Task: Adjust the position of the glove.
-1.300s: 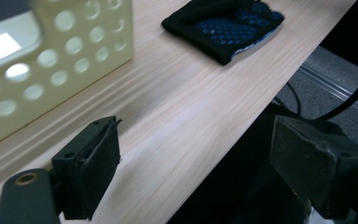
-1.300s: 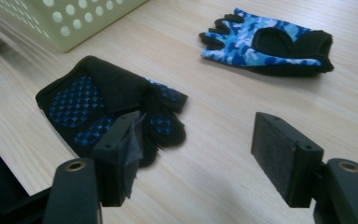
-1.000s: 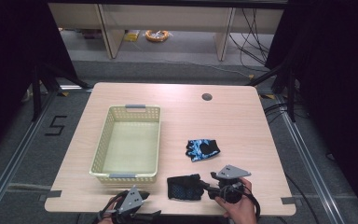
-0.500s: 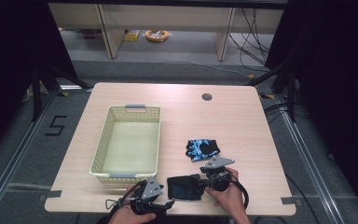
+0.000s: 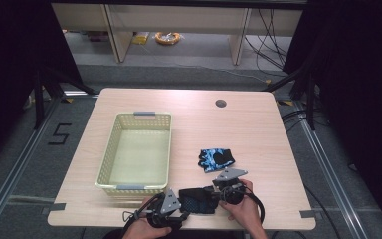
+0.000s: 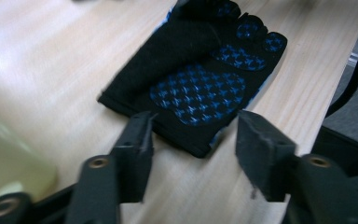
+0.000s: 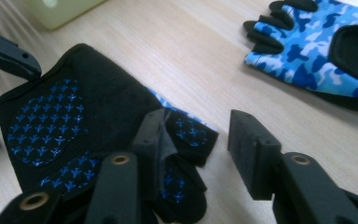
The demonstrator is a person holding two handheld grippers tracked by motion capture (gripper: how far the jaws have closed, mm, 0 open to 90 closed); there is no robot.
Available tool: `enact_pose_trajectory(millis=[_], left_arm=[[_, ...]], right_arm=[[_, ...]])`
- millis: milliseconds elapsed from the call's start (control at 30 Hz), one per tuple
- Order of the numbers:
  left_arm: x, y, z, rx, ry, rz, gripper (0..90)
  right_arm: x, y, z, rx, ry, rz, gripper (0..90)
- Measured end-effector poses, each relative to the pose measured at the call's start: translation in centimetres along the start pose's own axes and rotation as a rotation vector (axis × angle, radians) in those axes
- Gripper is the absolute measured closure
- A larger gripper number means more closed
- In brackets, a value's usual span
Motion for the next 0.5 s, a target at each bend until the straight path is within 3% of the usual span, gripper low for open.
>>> enact_pose_trajectory(millis=[33, 67, 167, 200, 233, 300, 367, 433, 500], left_arm=[[0.1, 0.2, -0.1, -0.042, -0.001, -0.015, 52.5], [0.1, -0.1, -0.1, -0.013, -0.006, 0.005, 56.0], [0.1, -0.2, -0.1, -0.038, -0.003, -0.005, 69.8], [0.1, -0.2, -0.1, -0.038, -0.003, -0.005, 71.2], [0.2, -0.2, -0.1, -0.044, -0.003, -0.012, 73.3], [0.2, -0.1, -0.1, -0.066, -0.001, -0.026, 74.6], [0.1, -0.4, -0.3, -0.065, -0.014, 0.002, 78.0], [0.3, -0.1, -0.3, -0.073, -0.011, -0.02, 80.1], [0.6, -0.4, -0.6, -0.072, -0.033, -0.007, 81.2]], right_arm=[[0.1, 0.1, 0.2, 0.001, 0.022, -0.01, 61.8], [-0.1, 0.1, 0.1, 0.009, 0.004, -0.005, 63.8], [0.1, 0.3, 0.4, -0.014, 0.005, -0.048, 77.0], [0.1, 0.3, 0.4, -0.014, 0.005, -0.048, 77.0], [0.0, 0.2, 0.1, -0.013, -0.025, -0.051, 82.7], [0.3, 0.3, 0.3, -0.001, -0.013, -0.06, 84.0], [0.8, 0.4, -0.1, -0.008, -0.037, -0.065, 85.0], [1.5, 0.6, -0.4, -0.01, -0.063, -0.069, 85.4], [2.6, 1.0, -0.8, -0.016, -0.101, -0.087, 85.6]])
Point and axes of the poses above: each handheld gripper's, and its own axes: x roughly backward along the jaws, z roughly out of its underside, y roughly to its left, the point moved 10 cm from there along -x, roughly forward along the jaws, and after that the axes turned 14 degrees about y, right-handed, at the moved point
